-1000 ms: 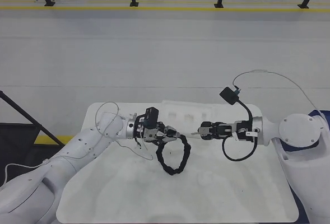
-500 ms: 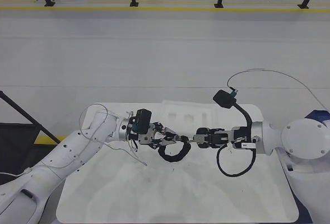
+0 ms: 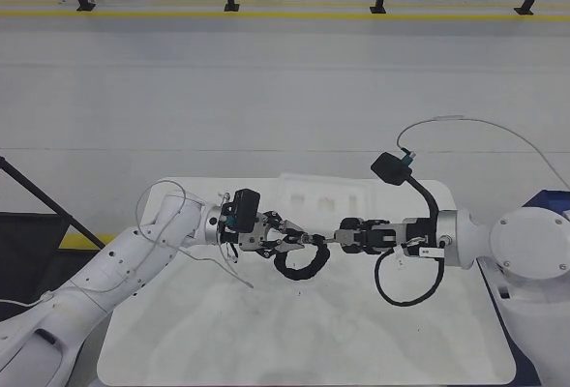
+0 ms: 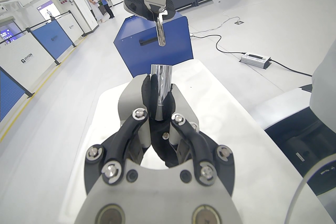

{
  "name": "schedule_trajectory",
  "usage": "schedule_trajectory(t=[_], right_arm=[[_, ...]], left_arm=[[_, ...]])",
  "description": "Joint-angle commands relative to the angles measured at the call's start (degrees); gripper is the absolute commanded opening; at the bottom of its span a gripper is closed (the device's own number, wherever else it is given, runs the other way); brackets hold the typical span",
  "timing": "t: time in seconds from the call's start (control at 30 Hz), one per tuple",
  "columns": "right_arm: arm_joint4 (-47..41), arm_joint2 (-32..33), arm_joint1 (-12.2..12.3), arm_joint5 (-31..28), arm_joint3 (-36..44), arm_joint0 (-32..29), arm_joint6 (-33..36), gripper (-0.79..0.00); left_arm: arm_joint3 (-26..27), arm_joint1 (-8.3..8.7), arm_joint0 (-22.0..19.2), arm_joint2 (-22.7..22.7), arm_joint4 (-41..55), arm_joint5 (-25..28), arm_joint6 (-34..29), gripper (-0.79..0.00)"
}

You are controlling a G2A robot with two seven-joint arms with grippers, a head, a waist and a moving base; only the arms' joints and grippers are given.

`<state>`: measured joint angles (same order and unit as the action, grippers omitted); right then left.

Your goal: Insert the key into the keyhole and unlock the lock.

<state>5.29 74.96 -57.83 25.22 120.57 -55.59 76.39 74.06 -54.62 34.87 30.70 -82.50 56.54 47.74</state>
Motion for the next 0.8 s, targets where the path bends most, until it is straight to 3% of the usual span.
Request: schedule_trajectory(t=[0.0,0.3,0.37,0.77], right_arm=[[0.1,0.0,0.1,0.1,0.4,-1.1,-1.9,-0.785],[8.8,-3.6,1.2,6.0,7.2,-0.7,-3.3,-0.785],[13.2,-5.6,1.7,6.8,8.2,-0.7,-4.1,-0.785],[14.3,-11.3,3.2,12.8,9.1,1.2,-10.1,-0.785]], left_arm=[[0.0,-0.02,0.2,0.0,0.1,-0.3,-0.3,-0.785],[0.2,-1.92,1.2,-0.2,4.2,-1.6,-8.2,-0.785],[-0.2,-2.45,1.2,-0.2,4.9,-1.8,-8.7,-0.785],[-2.6,-4.88,1.3,-0.4,3.4,-3.4,-7.8,-0.785]])
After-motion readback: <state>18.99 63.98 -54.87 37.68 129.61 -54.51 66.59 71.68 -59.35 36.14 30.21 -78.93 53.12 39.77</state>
